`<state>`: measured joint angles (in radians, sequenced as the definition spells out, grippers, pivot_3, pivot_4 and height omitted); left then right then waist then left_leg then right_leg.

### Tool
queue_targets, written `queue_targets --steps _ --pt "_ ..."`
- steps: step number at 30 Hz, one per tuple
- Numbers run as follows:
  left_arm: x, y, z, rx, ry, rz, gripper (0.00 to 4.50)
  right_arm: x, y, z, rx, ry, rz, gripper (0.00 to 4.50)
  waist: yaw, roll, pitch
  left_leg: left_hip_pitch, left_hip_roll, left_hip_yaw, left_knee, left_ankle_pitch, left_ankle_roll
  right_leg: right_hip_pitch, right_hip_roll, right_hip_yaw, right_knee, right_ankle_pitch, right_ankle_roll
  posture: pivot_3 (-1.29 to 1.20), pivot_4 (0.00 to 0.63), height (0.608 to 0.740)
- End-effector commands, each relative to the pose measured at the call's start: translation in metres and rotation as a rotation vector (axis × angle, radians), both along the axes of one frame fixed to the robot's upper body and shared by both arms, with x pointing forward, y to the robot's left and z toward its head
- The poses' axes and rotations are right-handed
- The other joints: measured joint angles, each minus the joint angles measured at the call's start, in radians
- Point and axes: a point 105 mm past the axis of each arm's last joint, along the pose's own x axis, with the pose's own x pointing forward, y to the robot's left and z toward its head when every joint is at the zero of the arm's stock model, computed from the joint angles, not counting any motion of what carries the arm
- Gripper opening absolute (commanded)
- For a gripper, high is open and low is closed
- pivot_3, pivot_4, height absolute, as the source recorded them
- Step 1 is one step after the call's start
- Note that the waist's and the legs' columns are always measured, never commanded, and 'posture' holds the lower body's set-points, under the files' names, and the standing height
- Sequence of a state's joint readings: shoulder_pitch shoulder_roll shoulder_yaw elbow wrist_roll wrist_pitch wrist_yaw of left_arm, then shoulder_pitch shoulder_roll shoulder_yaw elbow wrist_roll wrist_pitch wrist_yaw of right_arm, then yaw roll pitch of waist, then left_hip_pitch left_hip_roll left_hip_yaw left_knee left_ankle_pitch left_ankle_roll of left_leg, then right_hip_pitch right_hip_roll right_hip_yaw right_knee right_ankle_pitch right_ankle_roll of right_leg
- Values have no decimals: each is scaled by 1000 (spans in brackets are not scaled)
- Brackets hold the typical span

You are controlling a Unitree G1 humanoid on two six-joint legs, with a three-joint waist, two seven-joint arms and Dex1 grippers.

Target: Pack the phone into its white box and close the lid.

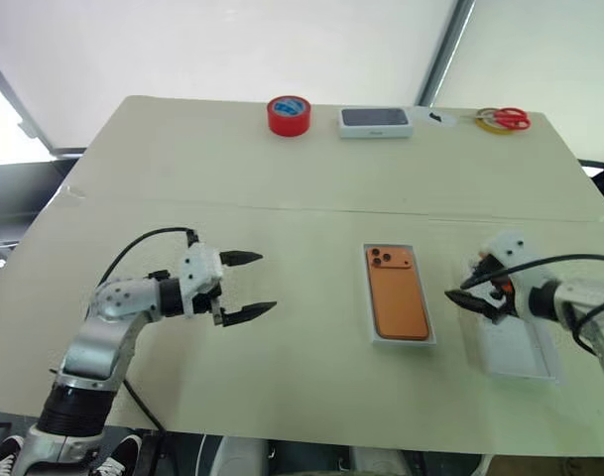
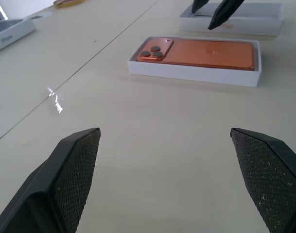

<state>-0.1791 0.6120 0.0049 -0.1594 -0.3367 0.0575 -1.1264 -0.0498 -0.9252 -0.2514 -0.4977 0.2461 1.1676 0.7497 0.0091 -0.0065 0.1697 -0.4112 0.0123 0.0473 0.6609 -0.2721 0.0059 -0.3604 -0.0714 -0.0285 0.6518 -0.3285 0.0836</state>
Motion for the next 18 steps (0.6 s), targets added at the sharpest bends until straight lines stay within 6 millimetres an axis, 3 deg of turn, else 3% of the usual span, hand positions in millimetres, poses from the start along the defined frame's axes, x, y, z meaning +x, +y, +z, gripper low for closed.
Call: queue_targets --steps 1,4,8,13,18 --pt "-3 8 10 19 -92 -16 4499 -16 8 11 -40 -5 18 4064 -3 0 0 0 0 0 0 0 0 0 0 0 0 0 0 0 150 740" --pt "-6 13 7 33 -89 -34 4499 -29 11 3 -18 54 -8 4064 -7 1 -1 0 0 0 -2 0 0 -1 0 0 0 0 0 0 150 740" --pt "-10 17 12 22 -104 -48 4499 -38 17 -2 142 139 -127 4064 -9 1 -1 0 0 0 -2 0 0 -1 0 0 0 0 0 0 150 740" --pt "-11 20 16 -2 -85 -83 4499 -25 21 1 229 141 -136 4064 -20 2 -1 0 0 0 -2 0 0 -1 0 0 0 0 0 0 150 740" --pt "-9 16 17 -7 -101 -83 4499 -17 14 -3 197 168 -182 4064 -21 2 -1 0 0 0 -4 0 0 -2 0 0 0 0 0 0 150 740"
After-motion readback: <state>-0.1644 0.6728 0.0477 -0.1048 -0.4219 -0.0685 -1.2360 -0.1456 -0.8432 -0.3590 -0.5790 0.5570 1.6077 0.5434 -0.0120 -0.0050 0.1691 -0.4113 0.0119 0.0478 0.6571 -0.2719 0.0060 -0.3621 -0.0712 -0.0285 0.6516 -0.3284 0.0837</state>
